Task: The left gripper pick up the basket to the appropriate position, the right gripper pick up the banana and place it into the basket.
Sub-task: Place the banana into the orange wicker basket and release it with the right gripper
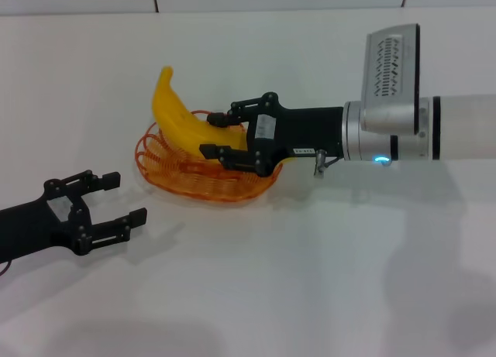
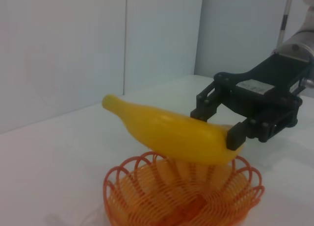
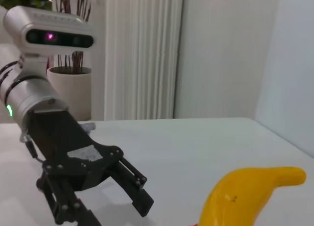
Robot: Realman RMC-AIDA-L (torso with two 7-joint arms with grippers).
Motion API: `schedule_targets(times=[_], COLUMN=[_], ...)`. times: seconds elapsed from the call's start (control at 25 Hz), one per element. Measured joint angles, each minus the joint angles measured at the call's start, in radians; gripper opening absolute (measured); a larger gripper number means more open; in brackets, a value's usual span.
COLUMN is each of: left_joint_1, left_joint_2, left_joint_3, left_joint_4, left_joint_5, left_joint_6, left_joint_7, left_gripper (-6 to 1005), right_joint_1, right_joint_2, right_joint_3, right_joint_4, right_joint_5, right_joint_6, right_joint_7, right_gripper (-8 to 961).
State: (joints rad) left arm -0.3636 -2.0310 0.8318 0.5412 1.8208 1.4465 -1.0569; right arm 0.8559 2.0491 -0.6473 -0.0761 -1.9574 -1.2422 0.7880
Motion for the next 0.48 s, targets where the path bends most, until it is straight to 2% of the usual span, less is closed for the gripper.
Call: schedule_targets(times=[0.36, 0.48], left_joint_1=[0.005, 0.007], left_joint_2=[0.000, 0.001], left_joint_3=[-0.001, -0.003], left_joint_4=[0.000, 0.000], left_joint_5=[0.000, 0.000], left_joint_6=[0.000, 0.000], left_joint_7=[0.000, 0.000], left_gripper=[799, 799], right_joint_1=[0.001, -0.004], right_joint_2=[-0.003, -0.003], right_joint_3=[0.002, 0.005], right_joint_4=[-0.001, -0.006], right_joint_5=[0.001, 0.001], right_joint_6=[-0.006, -0.027], right_joint_7=[0.030, 0.035], right_gripper=[585, 722])
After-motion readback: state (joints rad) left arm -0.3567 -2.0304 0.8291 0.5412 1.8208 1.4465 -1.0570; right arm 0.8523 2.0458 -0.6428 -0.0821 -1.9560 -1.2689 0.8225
